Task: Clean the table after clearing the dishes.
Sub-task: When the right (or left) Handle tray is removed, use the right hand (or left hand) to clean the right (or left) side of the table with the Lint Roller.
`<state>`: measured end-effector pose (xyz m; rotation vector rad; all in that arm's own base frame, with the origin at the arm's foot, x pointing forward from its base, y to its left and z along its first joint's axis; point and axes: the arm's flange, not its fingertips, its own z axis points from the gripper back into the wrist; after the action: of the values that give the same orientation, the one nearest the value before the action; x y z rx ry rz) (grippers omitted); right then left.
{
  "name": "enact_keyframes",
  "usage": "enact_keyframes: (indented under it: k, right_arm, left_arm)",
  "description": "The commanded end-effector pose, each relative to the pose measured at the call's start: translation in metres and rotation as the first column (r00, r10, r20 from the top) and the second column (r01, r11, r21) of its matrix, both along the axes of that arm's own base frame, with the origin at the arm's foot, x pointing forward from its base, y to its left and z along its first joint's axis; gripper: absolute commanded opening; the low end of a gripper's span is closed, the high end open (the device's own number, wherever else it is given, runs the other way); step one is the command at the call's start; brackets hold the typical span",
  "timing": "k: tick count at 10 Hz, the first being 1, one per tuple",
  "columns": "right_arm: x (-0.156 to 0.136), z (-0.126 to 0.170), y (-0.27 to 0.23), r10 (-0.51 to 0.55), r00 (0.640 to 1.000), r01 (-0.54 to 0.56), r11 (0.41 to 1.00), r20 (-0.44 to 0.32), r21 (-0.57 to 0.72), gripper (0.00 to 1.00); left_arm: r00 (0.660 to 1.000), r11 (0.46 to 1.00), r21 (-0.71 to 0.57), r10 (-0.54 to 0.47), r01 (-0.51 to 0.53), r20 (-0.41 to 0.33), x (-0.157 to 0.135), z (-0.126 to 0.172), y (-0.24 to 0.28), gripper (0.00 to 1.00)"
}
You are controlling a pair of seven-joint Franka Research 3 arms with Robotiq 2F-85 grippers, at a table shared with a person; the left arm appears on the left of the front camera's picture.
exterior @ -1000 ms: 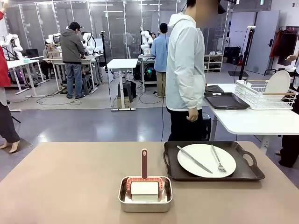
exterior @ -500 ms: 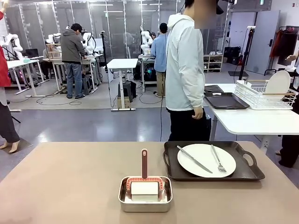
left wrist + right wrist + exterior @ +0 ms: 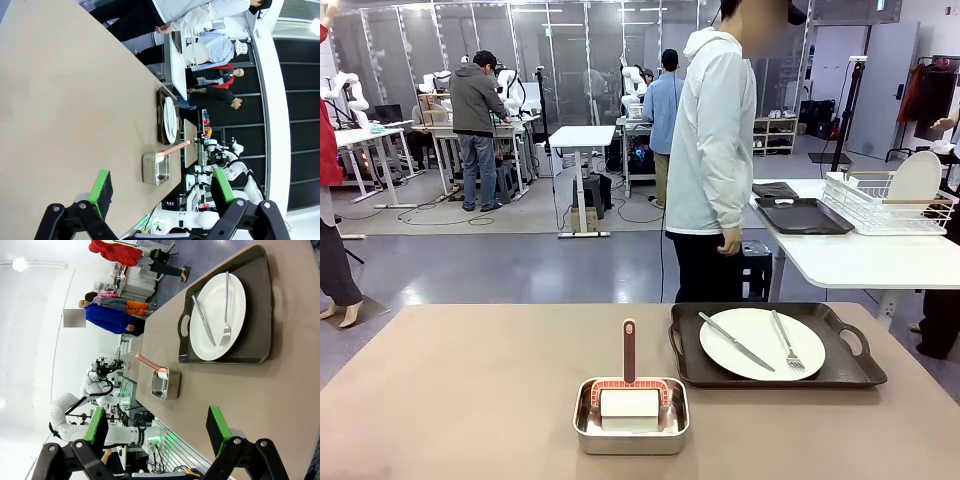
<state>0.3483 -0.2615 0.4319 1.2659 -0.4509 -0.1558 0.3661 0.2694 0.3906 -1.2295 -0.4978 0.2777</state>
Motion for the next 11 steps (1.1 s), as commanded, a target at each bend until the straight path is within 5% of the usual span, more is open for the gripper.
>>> enact_keyframes:
  k: [1,11]
  right_arm:
    - [-0.0025,0.0021,0.0005,0.004,1.0,-0.004,1.0,0.005,0.006,1.0]
    - [-0.0025,0.0021,0.0005,0.004,1.0,-0.004,1.0,0.005,0.006,1.0]
  left_arm:
    - [1.0,1.0,-0.007,0.003,-0.003,-0.009,-0.0027,0.0045,-0.0004,1.0]
    - [1.0,1.0,-0.007,0.003,-0.003,-0.009,-0.0027,0.0045,-0.0004,1.0]
